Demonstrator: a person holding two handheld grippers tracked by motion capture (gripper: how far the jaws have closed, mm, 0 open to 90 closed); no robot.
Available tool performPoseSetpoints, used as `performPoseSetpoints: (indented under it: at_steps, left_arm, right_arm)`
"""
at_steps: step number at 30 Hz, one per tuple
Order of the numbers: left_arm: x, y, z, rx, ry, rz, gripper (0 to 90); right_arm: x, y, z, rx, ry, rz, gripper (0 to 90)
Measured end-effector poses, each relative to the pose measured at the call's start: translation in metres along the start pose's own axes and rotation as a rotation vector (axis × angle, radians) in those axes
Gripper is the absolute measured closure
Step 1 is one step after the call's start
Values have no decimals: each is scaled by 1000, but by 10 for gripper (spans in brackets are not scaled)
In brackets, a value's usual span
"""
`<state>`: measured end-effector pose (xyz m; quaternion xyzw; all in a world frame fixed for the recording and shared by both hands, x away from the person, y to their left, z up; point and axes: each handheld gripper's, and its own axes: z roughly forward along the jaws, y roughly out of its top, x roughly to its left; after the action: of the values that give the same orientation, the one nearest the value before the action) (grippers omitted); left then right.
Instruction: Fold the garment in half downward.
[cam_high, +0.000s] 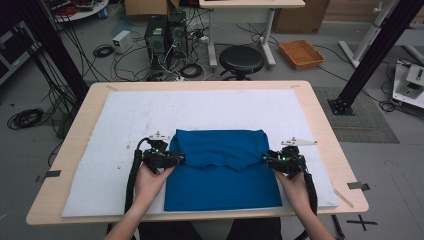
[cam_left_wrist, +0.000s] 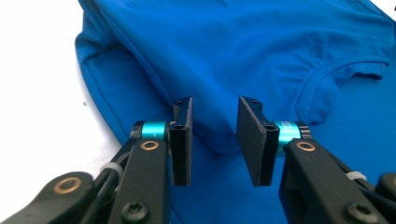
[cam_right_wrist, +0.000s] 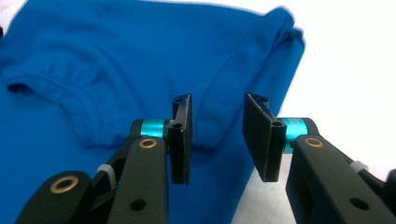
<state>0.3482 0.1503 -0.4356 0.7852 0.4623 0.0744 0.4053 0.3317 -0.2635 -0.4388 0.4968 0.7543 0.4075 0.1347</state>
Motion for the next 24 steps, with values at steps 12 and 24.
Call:
performPoseSetpoints:
  at_steps: [12,24]
  left_arm:
    - [-3,1,0,-3,-9,33,868]
    - [-22,-9,-37,-31,-130,33,870]
  right_arm:
    - [9,2,6,30,-16,-97,889]
    - [21,-1,-29,-3,68,-118,893]
